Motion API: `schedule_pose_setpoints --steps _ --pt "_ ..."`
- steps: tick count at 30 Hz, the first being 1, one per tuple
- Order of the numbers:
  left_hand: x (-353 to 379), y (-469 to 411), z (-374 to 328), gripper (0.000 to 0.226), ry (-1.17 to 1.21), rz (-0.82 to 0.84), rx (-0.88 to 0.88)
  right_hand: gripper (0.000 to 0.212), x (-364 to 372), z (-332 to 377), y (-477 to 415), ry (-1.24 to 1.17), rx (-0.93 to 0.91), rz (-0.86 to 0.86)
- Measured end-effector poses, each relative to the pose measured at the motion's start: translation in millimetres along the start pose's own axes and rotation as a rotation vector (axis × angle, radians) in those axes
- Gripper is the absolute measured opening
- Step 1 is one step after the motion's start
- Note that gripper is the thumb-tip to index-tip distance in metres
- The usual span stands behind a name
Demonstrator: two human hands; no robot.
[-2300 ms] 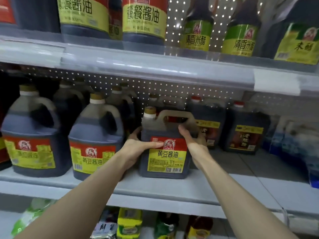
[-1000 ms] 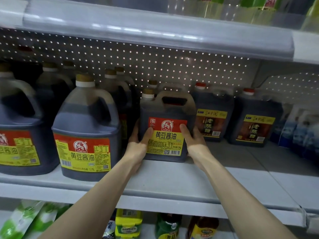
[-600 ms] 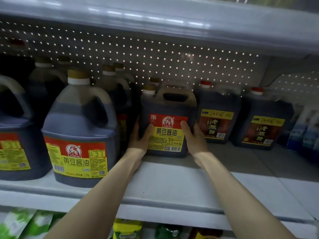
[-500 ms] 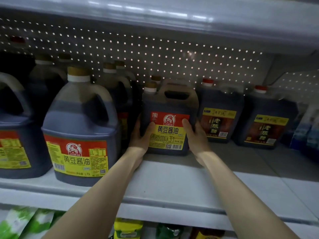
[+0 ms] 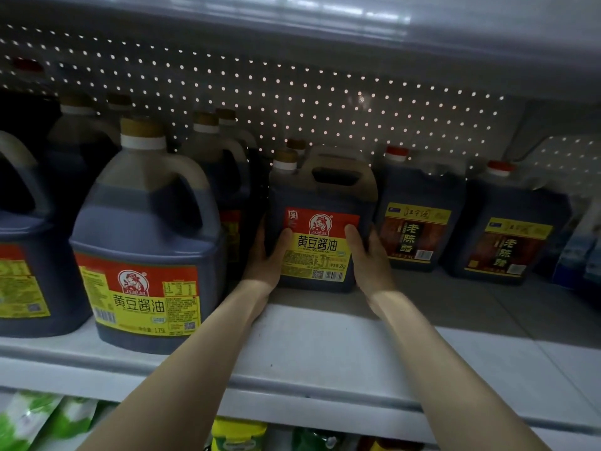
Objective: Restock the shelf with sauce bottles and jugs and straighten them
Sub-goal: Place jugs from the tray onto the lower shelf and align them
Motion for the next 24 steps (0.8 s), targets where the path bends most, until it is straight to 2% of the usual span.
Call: schedule_pose_setpoints --steps 5,7,10,24 --pt "-3.0 6.6 10.0 0.077 0.002 -0.01 -0.067 0.058 -2.3 -16.0 18.7 0.03 0.081 0.009" --pt "-5.2 14.0 17.3 0.071 0.011 -0.004 -0.083 0.058 -0.9 -24.6 24.7 0.035 0.101 0.014" --pt "-10.1 17.3 20.9 0.063 0.022 -0.017 -0.076 0.057 1.3 -27.7 25.6 0.033 0.093 0.0" --pt "-6.9 16.3 17.3 0.062 -0.004 0.029 -0.132 0.057 -3.1 -26.1 29.7 0.116 0.043 -0.038"
Point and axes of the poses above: each hand's wrist, its own y-axis away from the middle knuckle, its own x-axis out of the palm, z = x × y, the point moved 5 cm from there along -y, towards the middle knuckle, and after that the axes turned 9 degrees about -z, right-handed, at the moved point
